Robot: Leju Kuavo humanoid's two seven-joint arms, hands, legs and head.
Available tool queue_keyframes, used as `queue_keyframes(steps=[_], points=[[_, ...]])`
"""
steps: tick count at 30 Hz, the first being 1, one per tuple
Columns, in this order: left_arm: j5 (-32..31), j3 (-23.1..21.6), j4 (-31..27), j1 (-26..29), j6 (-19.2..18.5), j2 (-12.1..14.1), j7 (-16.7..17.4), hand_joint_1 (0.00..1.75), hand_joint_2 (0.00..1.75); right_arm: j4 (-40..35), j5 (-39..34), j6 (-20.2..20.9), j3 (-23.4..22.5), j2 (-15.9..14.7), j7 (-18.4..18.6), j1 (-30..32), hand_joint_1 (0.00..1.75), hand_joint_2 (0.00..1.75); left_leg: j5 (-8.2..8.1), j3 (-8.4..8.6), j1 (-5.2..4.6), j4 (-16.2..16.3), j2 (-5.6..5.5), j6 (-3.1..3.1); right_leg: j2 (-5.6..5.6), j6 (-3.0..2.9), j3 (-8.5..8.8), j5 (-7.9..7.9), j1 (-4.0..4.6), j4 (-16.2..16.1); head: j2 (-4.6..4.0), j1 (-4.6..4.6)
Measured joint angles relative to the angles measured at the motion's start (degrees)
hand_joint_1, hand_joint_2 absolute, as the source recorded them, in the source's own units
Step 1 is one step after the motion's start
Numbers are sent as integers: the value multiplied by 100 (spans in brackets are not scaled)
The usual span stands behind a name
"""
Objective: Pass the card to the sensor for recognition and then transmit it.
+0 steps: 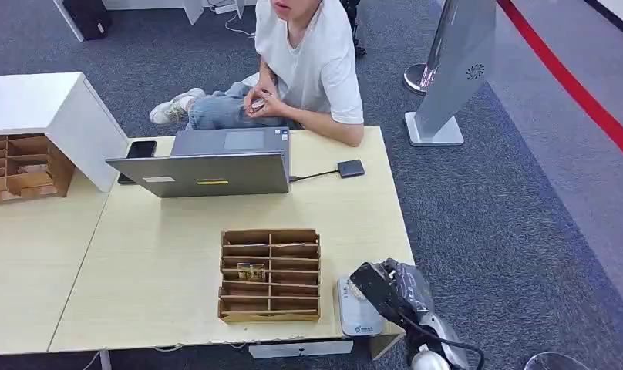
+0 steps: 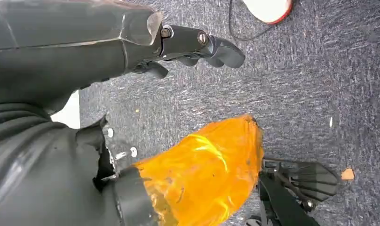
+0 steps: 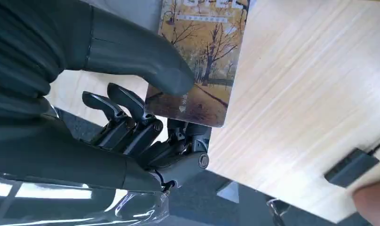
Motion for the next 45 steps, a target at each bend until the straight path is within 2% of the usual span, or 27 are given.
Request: queue_keyframes(steps=[12, 27, 28, 29, 30, 38, 45], points=[[26, 0, 0, 30, -24, -31, 0, 0, 0, -516, 457, -474, -184, 155, -238, 153, 175, 175, 0, -2, 0, 0, 0, 0, 0, 0, -1, 0, 0, 0, 0, 2], [31, 0, -2, 45, -24, -52, 0, 0, 0, -649, 487, -483, -227, 199, -240, 186, 175, 175, 0, -2, 0, 0, 0, 0, 0, 0, -1, 0, 0, 0, 0, 0], [31, 0, -2, 46, -26, -52, 0, 0, 0, -673, 546, -544, -234, 210, -284, 197, 175, 175, 0, -1, 0, 0, 0, 0, 0, 0, -1, 0, 0, 0, 0, 0], [24, 7, -4, 55, -55, -57, -2, 0, 0, -839, 839, -826, -280, 256, -426, 241, 175, 175, 0, -1, 0, 0, 1, 0, 1, 0, -2, 0, 0, 0, 0, 0], [13, 13, -9, 58, -61, -66, -9, 0, 0, -968, 993, -929, -288, 282, -479, 263, 175, 175, 0, -2, 0, 0, 0, 0, 0, 0, -2, 0, 0, 0, 0, 2], [-53, 59, -57, 63, -107, -109, -13, 0, 0, -1486, 1594, -1322, -273, 354, -752, 307, 175, 175, 0, -3, 0, 0, 0, 0, 0, 0, -2, 0, 0, 0, 0, 2], [-149, 63, -61, 61, -109, -111, -61, 0, 0, -1788, 1930, -1508, -109, 363, -876, 212, 175, 175, 0, -3, 0, 0, 0, 0, 0, 0, -2, 0, 0, 0, 0, 2]])
